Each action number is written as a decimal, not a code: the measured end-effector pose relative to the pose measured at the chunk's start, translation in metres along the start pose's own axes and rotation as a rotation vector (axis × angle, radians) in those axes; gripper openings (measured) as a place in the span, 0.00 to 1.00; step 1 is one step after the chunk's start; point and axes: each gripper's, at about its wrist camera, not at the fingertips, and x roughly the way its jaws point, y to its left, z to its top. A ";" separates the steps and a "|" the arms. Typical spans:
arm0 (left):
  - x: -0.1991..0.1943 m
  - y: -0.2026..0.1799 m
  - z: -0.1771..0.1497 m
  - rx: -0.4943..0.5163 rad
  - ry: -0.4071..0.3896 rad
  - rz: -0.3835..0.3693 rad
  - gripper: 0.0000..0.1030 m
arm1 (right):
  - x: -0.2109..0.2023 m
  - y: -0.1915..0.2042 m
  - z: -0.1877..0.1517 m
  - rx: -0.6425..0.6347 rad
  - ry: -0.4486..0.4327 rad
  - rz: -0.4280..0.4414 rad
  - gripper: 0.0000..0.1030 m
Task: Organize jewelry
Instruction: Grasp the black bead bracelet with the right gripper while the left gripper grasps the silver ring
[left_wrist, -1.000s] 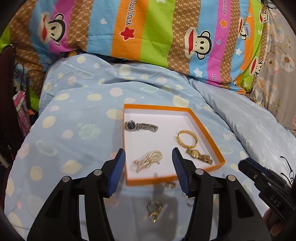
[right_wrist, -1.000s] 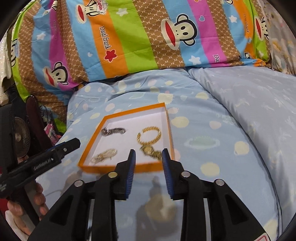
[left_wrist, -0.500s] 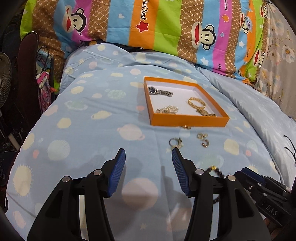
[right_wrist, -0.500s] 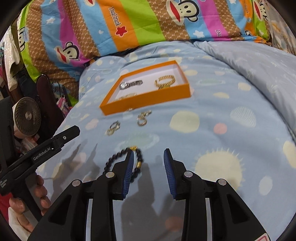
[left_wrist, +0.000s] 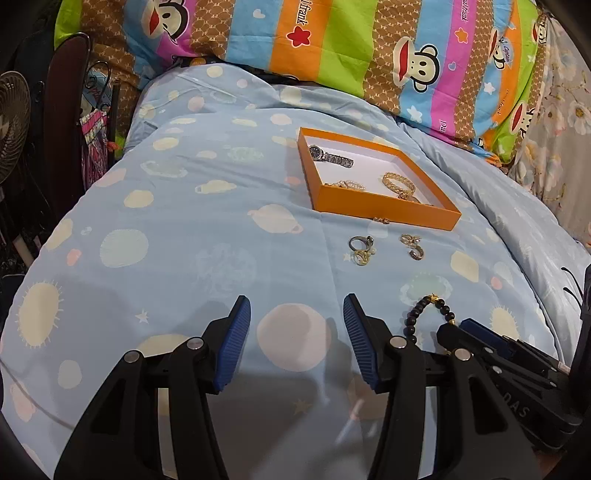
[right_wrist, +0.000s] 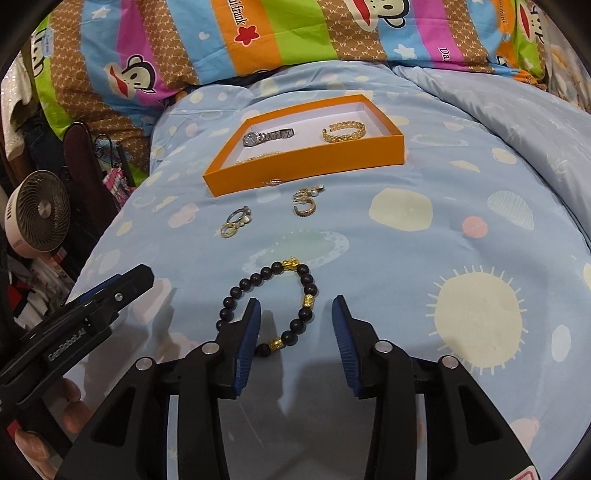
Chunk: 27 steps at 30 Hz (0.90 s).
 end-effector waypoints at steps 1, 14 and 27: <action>0.001 0.001 0.000 -0.002 0.005 -0.003 0.49 | 0.001 -0.001 0.001 0.001 0.006 -0.007 0.18; 0.021 -0.027 0.025 0.023 0.061 -0.060 0.50 | -0.025 -0.031 0.003 0.029 -0.061 -0.059 0.07; 0.084 -0.066 0.056 0.056 0.133 -0.023 0.44 | -0.020 -0.050 -0.003 0.078 -0.055 -0.018 0.07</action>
